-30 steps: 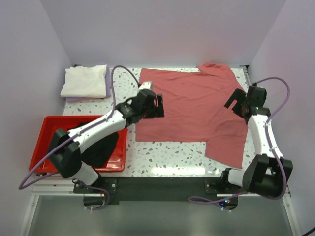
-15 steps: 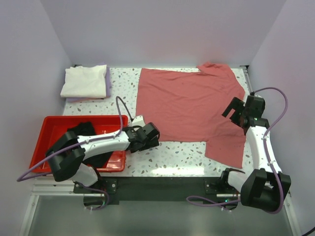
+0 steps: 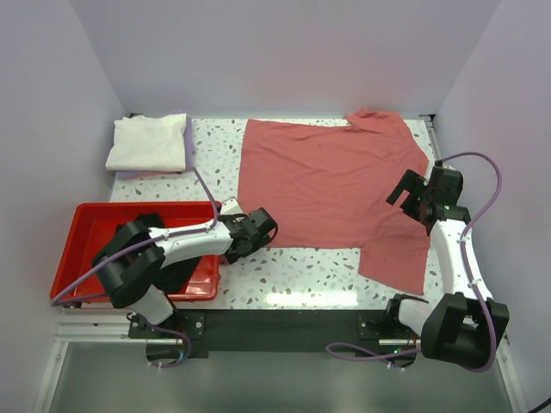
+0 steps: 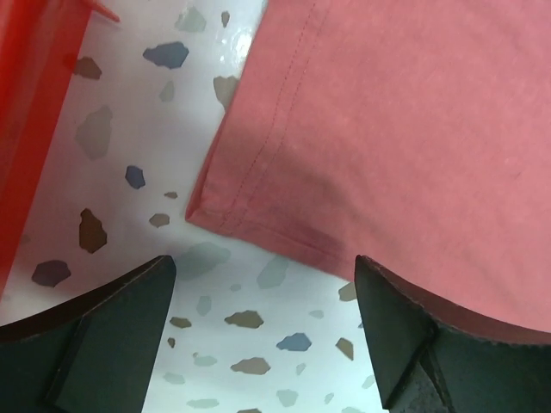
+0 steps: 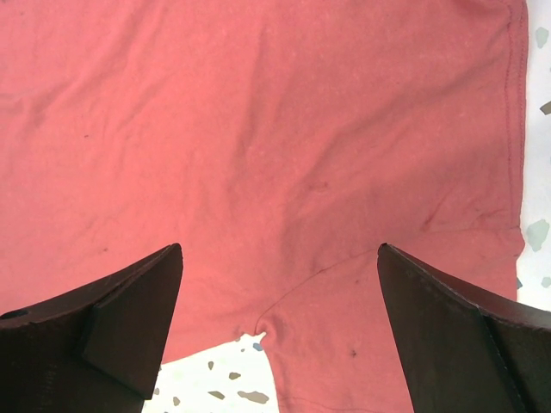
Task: Fold and stack the t-shirts
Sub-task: Fold the tshirt
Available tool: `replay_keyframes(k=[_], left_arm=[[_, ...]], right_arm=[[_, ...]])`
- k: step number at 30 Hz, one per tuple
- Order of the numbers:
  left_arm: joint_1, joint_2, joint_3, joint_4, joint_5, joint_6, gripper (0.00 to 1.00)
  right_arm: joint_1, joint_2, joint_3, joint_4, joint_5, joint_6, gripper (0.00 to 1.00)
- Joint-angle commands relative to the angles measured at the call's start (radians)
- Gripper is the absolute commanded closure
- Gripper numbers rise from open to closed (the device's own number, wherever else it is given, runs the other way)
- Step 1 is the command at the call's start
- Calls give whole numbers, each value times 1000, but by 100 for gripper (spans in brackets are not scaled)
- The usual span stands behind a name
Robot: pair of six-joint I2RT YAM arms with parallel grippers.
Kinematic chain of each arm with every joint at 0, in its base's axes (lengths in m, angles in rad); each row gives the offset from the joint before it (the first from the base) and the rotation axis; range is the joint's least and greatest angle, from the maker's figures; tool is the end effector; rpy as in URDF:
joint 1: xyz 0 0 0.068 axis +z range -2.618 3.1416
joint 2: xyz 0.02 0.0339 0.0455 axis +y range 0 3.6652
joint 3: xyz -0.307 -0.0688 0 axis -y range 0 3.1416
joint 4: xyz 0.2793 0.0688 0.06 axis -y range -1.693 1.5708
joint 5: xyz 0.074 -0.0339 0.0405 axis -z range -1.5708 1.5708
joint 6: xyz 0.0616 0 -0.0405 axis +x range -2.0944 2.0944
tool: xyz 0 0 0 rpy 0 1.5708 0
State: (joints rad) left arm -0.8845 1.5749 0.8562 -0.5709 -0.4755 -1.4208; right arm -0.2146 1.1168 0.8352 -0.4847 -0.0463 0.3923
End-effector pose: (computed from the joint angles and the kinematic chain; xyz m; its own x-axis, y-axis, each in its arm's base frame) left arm 0.2162 -0.2194 0.1581 -0.6914 -0.5432 -0.4763 -0.5112 0.8337 -0.2087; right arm 0.2624 -0.0543 0.2754 -0.5572 0.5123 -0.6535 0.4255 0.8520 0.3051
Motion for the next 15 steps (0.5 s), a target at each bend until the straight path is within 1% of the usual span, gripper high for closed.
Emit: replay_keyframes(k=[1, 2, 4, 5, 7, 8, 10, 15], left_arm=[[35, 37, -2, 14, -31, -33, 12], [36, 40, 0, 25, -29, -29, 16], [41, 54, 4, 40, -23, -18, 20], [42, 60, 7, 42, -22, -18, 28], [45, 77, 17, 37, -25, -20, 34], [47, 83, 18, 42, -23, -17, 41], [53, 96, 21, 52, -20, -9, 49], [62, 120, 37, 59, -9, 3, 60]], right_arm=[[1, -6, -1, 32, -15, -9, 1], [1, -8, -2, 32, -12, -10, 1], [1, -11, 1, 32, -9, -10, 1], [1, -8, -1, 32, -6, -9, 1], [1, -6, -1, 32, -4, -10, 1], [1, -3, -1, 32, -4, -7, 1], [1, -2, -1, 34, -6, -7, 1], [1, -2, -1, 32, -7, -9, 1]])
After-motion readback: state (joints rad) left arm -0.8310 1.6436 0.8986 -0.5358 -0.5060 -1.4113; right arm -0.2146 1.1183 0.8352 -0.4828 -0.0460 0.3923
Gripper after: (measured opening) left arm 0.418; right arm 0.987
